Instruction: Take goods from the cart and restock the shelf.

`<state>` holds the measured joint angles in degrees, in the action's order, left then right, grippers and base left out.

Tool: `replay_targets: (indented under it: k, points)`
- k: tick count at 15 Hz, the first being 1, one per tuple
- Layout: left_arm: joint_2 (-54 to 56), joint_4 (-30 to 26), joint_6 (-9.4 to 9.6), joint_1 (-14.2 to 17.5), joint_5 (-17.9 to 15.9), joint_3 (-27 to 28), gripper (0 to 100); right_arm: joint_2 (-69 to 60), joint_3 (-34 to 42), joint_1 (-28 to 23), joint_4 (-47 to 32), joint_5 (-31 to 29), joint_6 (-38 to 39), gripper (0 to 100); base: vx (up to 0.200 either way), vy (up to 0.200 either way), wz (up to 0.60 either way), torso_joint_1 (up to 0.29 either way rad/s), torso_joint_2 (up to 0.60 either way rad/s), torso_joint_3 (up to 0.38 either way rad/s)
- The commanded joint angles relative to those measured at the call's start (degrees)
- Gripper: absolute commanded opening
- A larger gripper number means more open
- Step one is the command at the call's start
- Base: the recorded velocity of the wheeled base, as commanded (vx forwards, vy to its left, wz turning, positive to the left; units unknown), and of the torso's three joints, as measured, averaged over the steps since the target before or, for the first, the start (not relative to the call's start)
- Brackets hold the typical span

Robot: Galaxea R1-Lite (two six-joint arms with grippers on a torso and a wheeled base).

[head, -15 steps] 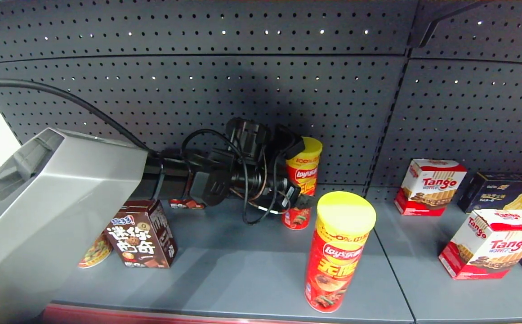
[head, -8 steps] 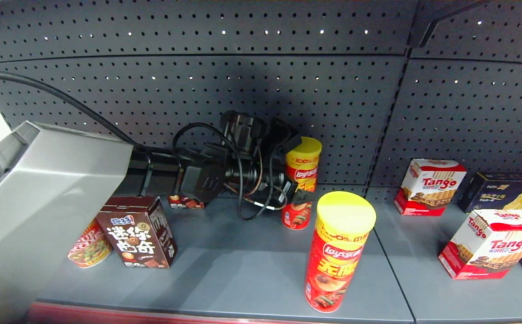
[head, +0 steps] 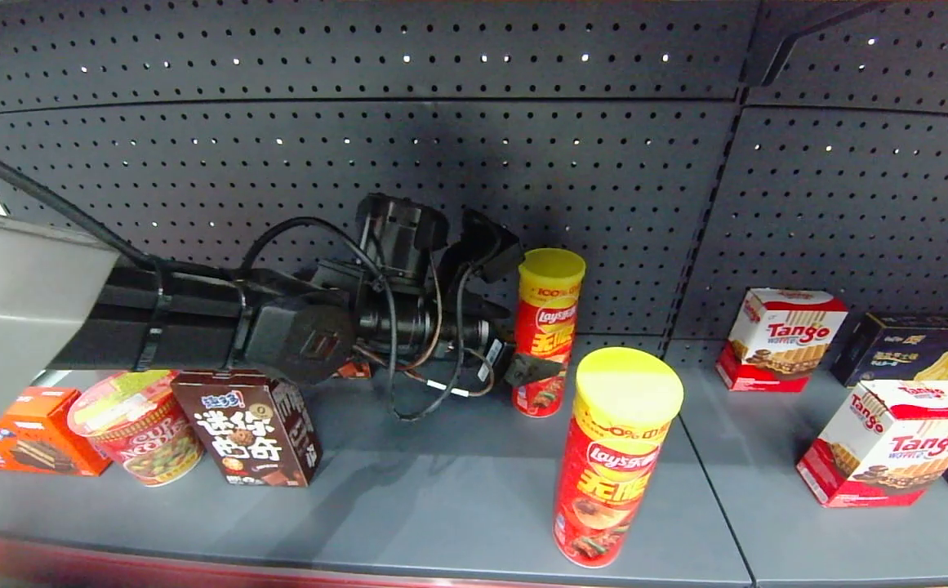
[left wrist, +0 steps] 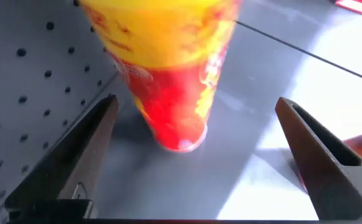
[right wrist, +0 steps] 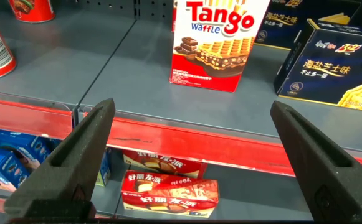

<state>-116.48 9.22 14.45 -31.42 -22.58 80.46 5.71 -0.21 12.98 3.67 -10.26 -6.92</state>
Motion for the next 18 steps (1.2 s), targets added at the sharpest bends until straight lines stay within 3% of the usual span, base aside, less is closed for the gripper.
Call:
replay_targets:
  k: [1,6,10,13,16,18]
  points:
    - [5.6,2.1,-0.38,1.2,0.0,-5.0,100,0.1,0.0,0.0,0.0,0.0,0.0,100,0.0,0.0,0.0,0.0,0.0,0.0]
    - [15.3,2.6,-0.38,3.3,0.3,-13.0,100,0.1,-0.1,0.0,0.0,0.2,0.0,100,0.0,0.0,0.0,0.0,0.0,0.0]
    - [23.7,2.6,-1.09,3.1,3.1,-18.5,100,0.1,-0.1,0.0,0.0,0.9,0.0,100,0.0,0.0,0.0,0.0,0.0,0.0]
    - [28.5,2.6,-1.79,1.2,11.9,-21.5,100,0.1,0.0,0.0,0.0,1.5,0.1,100,0.0,0.0,0.0,0.0,0.0,0.0]
    - [35.2,2.6,-4.6,-2.1,16.9,-25.5,100,0.1,-0.1,0.0,0.0,1.6,0.2,100,0.0,0.0,0.0,0.0,0.0,0.0]
    - [38.0,2.6,-4.6,-3.7,21.6,-27.5,100,0.1,0.0,0.0,0.0,1.8,1.2,100,0.0,0.0,0.0,0.0,0.0,0.0]
